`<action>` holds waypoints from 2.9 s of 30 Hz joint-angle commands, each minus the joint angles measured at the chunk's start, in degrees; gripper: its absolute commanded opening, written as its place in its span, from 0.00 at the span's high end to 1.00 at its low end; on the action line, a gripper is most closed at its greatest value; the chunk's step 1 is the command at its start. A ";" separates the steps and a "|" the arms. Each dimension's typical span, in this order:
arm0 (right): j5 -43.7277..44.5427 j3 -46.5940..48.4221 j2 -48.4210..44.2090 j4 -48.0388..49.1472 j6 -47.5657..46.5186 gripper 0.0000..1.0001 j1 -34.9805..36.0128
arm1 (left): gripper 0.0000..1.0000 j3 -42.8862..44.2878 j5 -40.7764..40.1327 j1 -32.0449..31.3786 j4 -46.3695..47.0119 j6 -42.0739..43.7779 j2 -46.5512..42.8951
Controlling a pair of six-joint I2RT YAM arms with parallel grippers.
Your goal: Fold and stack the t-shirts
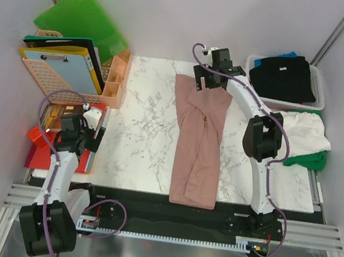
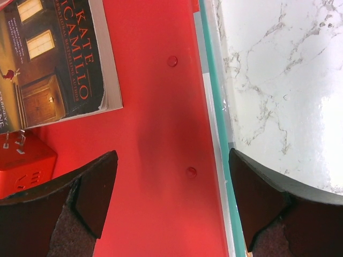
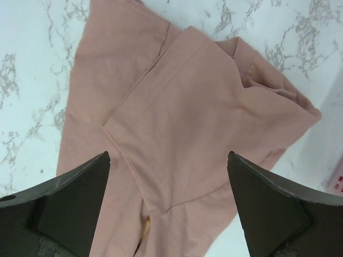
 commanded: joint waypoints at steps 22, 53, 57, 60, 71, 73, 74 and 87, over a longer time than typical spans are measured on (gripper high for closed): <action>-8.51 -0.52 10.60 -1.11 3.96 0.02 -1.79 | 0.09 1.04 -0.21 0.17 0.78 1.17 -0.97; -4.82 -3.84 -13.36 5.49 -4.29 0.02 1.64 | 0.09 0.77 -0.12 0.17 -1.07 0.74 -3.52; -2.89 -2.88 -21.20 -11.67 -7.36 0.02 1.99 | 0.09 0.86 0.93 0.17 -1.15 -0.40 -3.96; -5.60 -5.93 -21.73 -30.37 -12.19 0.02 1.99 | 0.09 0.69 1.46 0.09 -1.15 -0.76 -4.22; -15.07 -31.03 -37.65 -25.71 -16.00 0.02 1.64 | 0.09 -0.02 3.04 0.17 -0.19 -0.41 -2.55; -17.64 -28.38 -36.24 -25.72 -14.94 0.02 1.73 | 0.09 0.33 2.86 0.17 -0.45 -0.23 -3.43; -18.08 -27.32 -35.46 -25.37 -14.33 0.02 1.73 | 0.08 0.42 2.78 0.17 -0.63 -0.23 -3.78; -14.93 -15.46 -11.12 -14.47 -8.71 0.02 1.90 | 0.09 0.42 2.34 0.17 -1.59 0.74 -3.87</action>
